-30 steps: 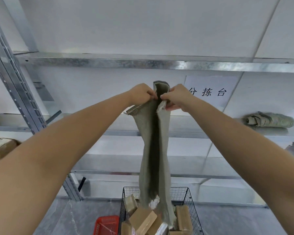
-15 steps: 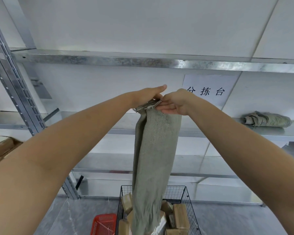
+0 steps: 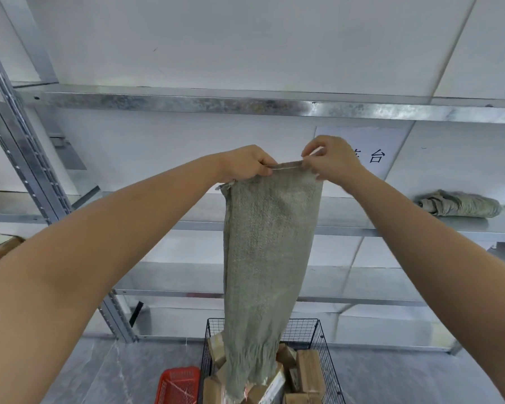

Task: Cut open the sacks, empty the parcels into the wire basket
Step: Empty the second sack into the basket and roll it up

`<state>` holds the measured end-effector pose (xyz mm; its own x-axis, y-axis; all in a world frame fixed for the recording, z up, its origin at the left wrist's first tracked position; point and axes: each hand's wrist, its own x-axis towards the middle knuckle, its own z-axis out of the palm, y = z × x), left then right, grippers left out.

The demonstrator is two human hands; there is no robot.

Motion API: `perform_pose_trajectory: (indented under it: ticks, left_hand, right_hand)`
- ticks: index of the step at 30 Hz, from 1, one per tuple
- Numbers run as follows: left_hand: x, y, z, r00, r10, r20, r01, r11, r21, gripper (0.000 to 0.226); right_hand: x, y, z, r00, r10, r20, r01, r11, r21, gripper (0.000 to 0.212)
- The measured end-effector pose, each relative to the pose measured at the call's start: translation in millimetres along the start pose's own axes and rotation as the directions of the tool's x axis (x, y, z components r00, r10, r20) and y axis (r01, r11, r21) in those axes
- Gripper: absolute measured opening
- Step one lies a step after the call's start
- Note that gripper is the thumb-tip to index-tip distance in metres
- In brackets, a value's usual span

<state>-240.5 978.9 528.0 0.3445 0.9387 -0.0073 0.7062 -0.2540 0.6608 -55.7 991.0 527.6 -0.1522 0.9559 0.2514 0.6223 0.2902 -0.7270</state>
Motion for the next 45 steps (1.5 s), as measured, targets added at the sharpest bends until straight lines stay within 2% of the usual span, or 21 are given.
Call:
perform_pose_trajectory:
  ticks: [1, 2, 4, 5, 7, 8, 10, 13, 18, 22, 24, 26, 29, 32, 36, 39, 41, 45]
  left_hand:
    - [-1.5, 0.3, -3.2, 1.0, -0.001, 0.009, 0.001, 1.0, 0.009, 0.026]
    - [-2.8, 0.4, -6.4, 1.0, -0.002, 0.019, 0.002, 1.0, 0.011, 0.027]
    - [-6.6, 3.0, -10.3, 1.0, -0.008, 0.029, 0.008, 1.0, 0.025, 0.027]
    - [-8.2, 4.3, -11.5, 0.999, -0.009, 0.034, 0.007, 0.999, 0.039, 0.028]
    - [-11.0, 5.5, -13.8, 0.999, -0.002, 0.048, -0.002, 0.997, 0.077, 0.029]
    - [-12.5, 5.1, -14.6, 0.999, -0.002, 0.054, -0.003, 0.995, 0.103, 0.029]
    - [-15.0, 1.1, -16.8, 0.999, -0.015, 0.044, 0.007, 0.986, 0.169, 0.03]
    - [-14.9, -3.9, -21.2, 0.999, -0.018, -0.04, 0.027, 0.973, 0.228, 0.031]
    - [-7.2, -8.5, -29.5, 0.976, 0.03, -0.218, 0.069, 0.899, 0.433, 0.025]
    - [-6.3, -18.0, -31.2, 0.935, 0.041, -0.352, 0.113, 0.907, 0.405, 0.021]
    - [-6.6, -19.2, -33.9, 0.918, -0.01, -0.397, 0.161, 0.923, 0.35, 0.031]
    - [-7.0, -18.7, -38.1, 0.924, -0.094, -0.372, 0.232, 0.909, 0.346, 0.039]
    - [-7.0, -21.0, -43.2, 0.946, -0.149, -0.289, 0.249, 0.904, 0.347, 0.037]
    - [-7.3, -23.0, -41.3, 0.935, -0.168, -0.313, 0.247, 0.941, 0.231, 0.039]
    - [-9.2, -22.0, -37.7, 0.935, -0.184, -0.304, 0.216, 0.974, 0.073, 0.039]
    - [-9.5, -20.1, -37.7, 0.945, -0.16, -0.284, 0.186, 0.98, 0.067, 0.034]
    - [-9.4, -17.8, -38.6, 0.946, -0.126, -0.298, 0.158, 0.984, 0.084, 0.033]
    - [-9.8, -16.8, -41.8, 0.94, 0.002, -0.341, 0.026, 0.997, 0.076, 0.03]
  right_hand:
    - [4.1, 5.5, -6.8, 0.995, -0.104, 0.004, 0.101, 0.961, -0.258, 0.014]
    - [7.1, 11.0, -12.5, 0.989, -0.117, 0.088, 0.144, 0.88, -0.452, 0.023]
    - [6.7, 17.1, -19.7, 0.975, 0.011, 0.221, 0.128, 0.785, -0.606, 0.045]
    - [5.6, 17.6, -22.2, 0.97, 0.022, 0.242, 0.135, 0.781, -0.61, 0.046]
    - [6.1, 16.3, -26.8, 0.958, -0.009, 0.287, 0.17, 0.823, -0.542, 0.026]
    - [7.7, 16.4, -30.0, 0.947, -0.012, 0.321, 0.181, 0.846, -0.502, 0.022]
    - [7.5, 15.2, -39.6, 0.939, 0.03, 0.341, 0.144, 0.868, -0.474, 0.039]
    - [7.5, 15.5, -47.1, 0.954, -0.012, 0.299, 0.153, 0.878, -0.453, 0.034]
    - [8.8, 12.7, -35.6, 0.968, -0.219, 0.125, 0.251, 0.873, -0.418, 0.028]
    - [8.3, 11.3, -35.9, 0.953, -0.301, 0.018, 0.288, 0.892, -0.349, 0.024]
    - [9.4, 11.6, -39.1, 0.951, -0.31, -0.018, 0.287, 0.899, -0.331, 0.024]
    - [10.8, 12.0, -43.7, 0.941, -0.332, -0.067, 0.297, 0.904, -0.307, 0.025]
    - [10.0, 10.6, -47.2, 0.922, -0.375, -0.092, 0.326, 0.884, -0.335, 0.024]
    - [10.4, 10.7, -46.8, 0.921, -0.37, -0.124, 0.315, 0.892, -0.323, 0.022]
    - [12.0, 13.2, -51.0, 0.945, -0.302, -0.125, 0.251, 0.915, -0.315, 0.02]
    - [13.2, 15.9, -53.6, 0.963, -0.255, -0.087, 0.208, 0.909, -0.361, 0.031]
    - [12.9, 17.4, -55.2, 0.963, -0.251, -0.097, 0.206, 0.921, -0.332, 0.038]
    - [11.3, 17.9, -59.6, 0.956, -0.242, -0.163, 0.2, 0.951, -0.236, 0.037]
